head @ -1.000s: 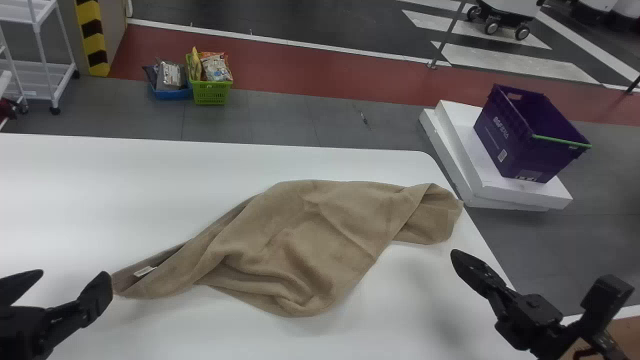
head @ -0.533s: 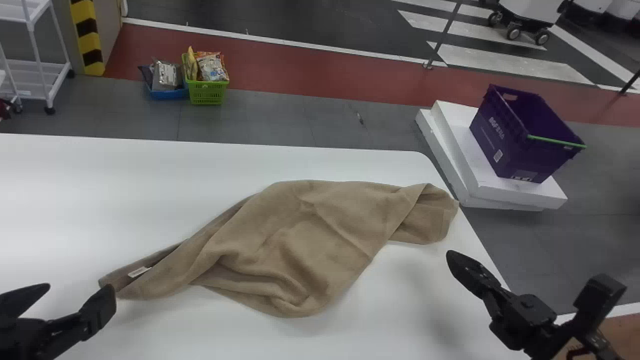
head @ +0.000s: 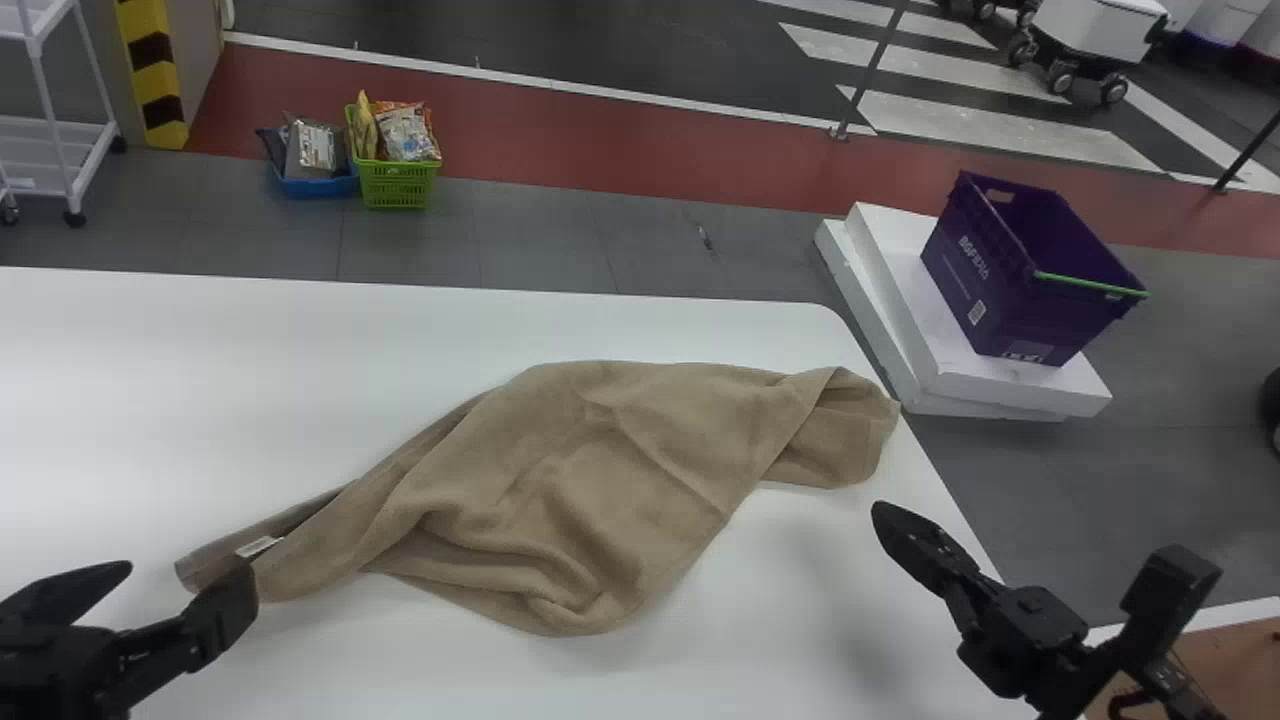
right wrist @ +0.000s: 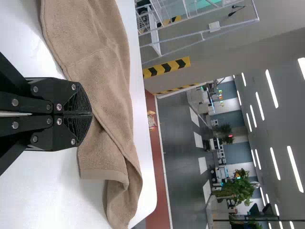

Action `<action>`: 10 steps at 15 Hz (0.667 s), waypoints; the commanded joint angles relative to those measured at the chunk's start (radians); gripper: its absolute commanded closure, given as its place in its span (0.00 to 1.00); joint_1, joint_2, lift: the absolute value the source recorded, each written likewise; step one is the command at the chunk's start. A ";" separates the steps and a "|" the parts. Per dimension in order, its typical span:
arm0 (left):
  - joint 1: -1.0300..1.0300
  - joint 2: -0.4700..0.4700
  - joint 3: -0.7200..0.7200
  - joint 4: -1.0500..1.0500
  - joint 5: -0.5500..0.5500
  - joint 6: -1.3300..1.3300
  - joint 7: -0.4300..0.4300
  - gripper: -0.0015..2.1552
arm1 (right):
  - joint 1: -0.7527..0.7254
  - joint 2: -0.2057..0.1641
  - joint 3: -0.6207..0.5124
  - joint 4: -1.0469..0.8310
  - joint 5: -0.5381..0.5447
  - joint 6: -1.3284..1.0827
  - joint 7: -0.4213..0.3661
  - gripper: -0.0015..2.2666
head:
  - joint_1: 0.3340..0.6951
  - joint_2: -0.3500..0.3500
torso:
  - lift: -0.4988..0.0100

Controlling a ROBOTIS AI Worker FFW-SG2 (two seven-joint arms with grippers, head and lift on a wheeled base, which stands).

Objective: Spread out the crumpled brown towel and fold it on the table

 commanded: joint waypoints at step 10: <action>0.003 0.007 -0.008 -0.024 -0.005 0.008 -0.001 0.80 | 0.002 0.001 -0.003 0.005 0.000 -0.025 0.000 0.81 | 1.00 0.00 | 0.73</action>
